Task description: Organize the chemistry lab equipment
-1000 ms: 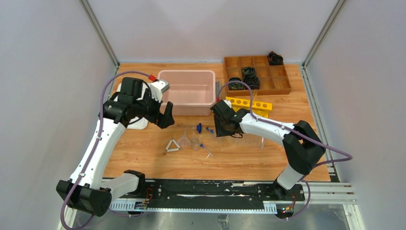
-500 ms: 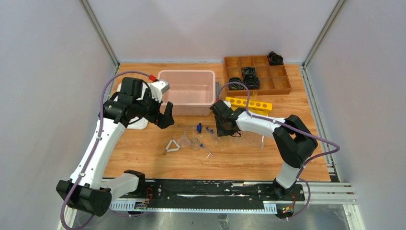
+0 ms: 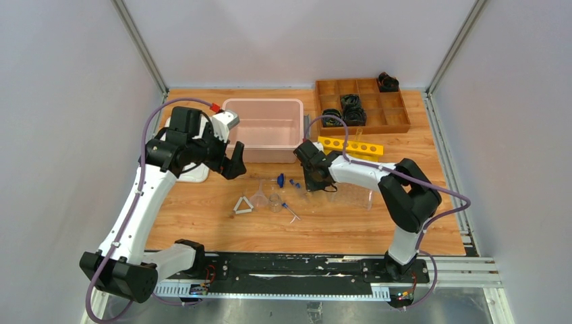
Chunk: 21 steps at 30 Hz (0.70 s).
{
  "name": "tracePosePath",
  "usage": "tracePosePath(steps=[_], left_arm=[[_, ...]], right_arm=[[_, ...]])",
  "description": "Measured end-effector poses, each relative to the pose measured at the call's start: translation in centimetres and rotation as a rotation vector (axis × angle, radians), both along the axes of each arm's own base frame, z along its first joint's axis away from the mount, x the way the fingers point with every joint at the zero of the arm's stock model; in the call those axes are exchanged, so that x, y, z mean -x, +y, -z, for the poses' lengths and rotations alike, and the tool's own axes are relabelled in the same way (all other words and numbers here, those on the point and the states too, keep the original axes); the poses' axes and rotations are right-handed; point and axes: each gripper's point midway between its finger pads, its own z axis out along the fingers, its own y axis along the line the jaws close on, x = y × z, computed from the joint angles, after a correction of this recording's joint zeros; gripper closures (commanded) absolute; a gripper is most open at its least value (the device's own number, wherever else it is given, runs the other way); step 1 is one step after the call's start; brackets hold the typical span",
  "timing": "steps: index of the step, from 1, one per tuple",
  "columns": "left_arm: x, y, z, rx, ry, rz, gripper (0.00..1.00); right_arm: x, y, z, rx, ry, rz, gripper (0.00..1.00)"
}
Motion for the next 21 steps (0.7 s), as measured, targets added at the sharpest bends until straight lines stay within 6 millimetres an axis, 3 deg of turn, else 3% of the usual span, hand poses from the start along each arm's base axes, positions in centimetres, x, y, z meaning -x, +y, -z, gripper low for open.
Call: tracePosePath(steps=[4,7,10,17,21], left_arm=[[0.0,-0.2,-0.1,0.007,-0.002,0.014,0.00],[0.0,-0.4,-0.2,0.013,-0.003,0.028,0.00],[0.2,-0.6,-0.3,0.020,-0.007,0.049,0.00],[0.2,-0.9,-0.7,0.024,-0.027,0.081,0.00],[0.4,-1.1,-1.3,0.037,-0.046,0.101,0.00]], right_arm=[[0.3,-0.2,-0.6,-0.003,0.001,-0.003,1.00],[0.7,-0.3,-2.7,-0.036,-0.017,-0.019,1.00],[1.1,0.1,-6.0,-0.108,-0.063,-0.056,1.00],[3.3,2.1,-15.9,-0.388,-0.211,-0.226,1.00],[4.5,3.2,-20.0,-0.513,-0.291,-0.333,1.00]])
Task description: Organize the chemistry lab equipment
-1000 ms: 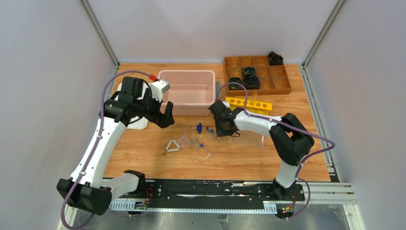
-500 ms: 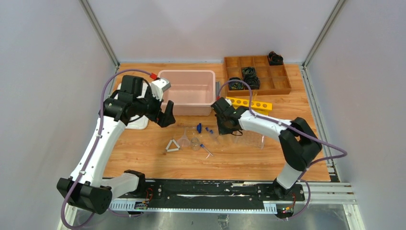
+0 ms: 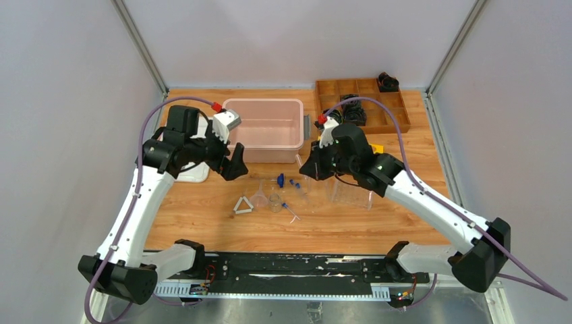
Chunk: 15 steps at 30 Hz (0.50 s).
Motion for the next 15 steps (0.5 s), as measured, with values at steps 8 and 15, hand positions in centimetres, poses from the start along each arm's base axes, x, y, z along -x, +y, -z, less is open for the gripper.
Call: tracePosePath(steps=[8,15], left_arm=[[2.5,-1.2,-2.8,0.100,-0.063,0.087,0.00],[4.2,-2.9,-3.7,0.233,0.005,0.121,0.05]], right_arm=[[2.1,0.7,-5.7,-0.187,-0.138,-0.117,1.00],[2.2,2.5,-8.4,-0.335,-0.174,-0.118,1.00]])
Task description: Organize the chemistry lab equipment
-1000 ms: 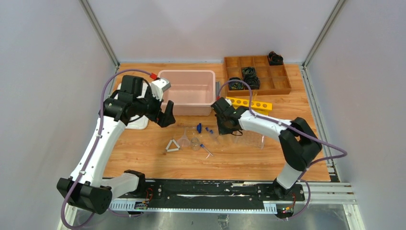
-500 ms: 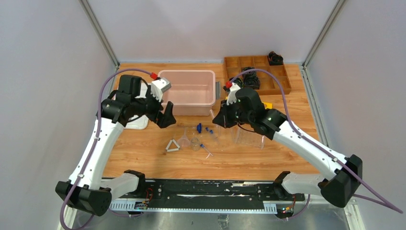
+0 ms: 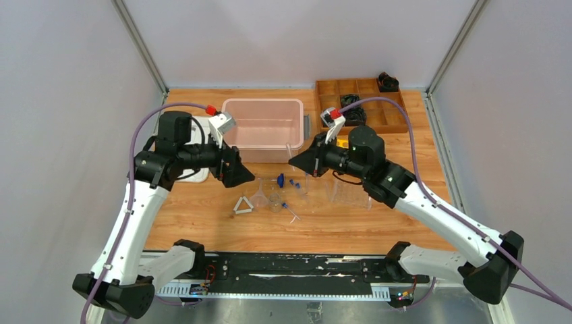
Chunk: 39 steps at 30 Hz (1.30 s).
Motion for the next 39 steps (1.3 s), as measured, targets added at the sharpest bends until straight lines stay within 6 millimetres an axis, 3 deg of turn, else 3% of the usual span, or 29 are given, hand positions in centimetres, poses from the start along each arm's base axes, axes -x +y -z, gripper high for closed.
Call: tracePosePath(steps=[6,12,17,23,32,39], left_arm=[[-0.6,-1.5,-1.8,0.149,0.081,-0.051,0.15],[-1.6,-2.8,-5.7,0.315,0.084,-0.089,0.27],[-1.9,-3.4,-7.5,0.397,0.102,-0.094,0.39],[-1.8,-3.8,-7.7,0.449,0.138,-0.088,0.53],[-1.3,-3.9,-8.3,0.468,0.139,-0.070,0.61],[-1.2,-3.9,-8.6,0.473,0.131,-0.062,0.74]], right_arm=[[0.6,3.0,-1.9,-0.103,-0.010,0.015,1.00],[-0.7,4.0,-4.8,-0.250,0.001,0.144,1.00],[-1.2,5.5,-6.0,-0.307,0.011,0.182,1.00],[-2.0,7.4,-7.6,-0.366,0.028,0.175,1.00],[-1.5,7.9,-9.6,-0.427,0.027,0.144,1.00],[-1.0,8.9,-9.9,-0.427,0.029,0.090,1.00]])
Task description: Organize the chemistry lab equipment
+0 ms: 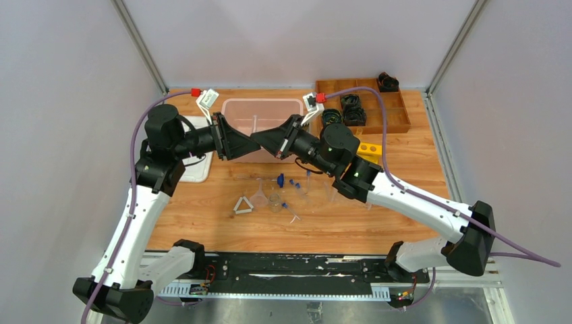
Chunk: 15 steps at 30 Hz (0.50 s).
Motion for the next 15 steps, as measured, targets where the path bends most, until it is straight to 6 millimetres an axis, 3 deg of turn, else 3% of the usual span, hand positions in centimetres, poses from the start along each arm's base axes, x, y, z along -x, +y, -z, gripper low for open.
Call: tracePosePath(steps=[8,15], left_arm=[[0.04,0.04,0.19,-0.007,0.000,0.002,0.94],[0.02,0.05,0.40,-0.018,-0.014,0.007,0.99]], right_arm=[[0.14,0.41,0.02,0.009,-0.018,-0.017,0.97],[0.07,0.30,0.08,0.051,-0.052,-0.008,0.71]])
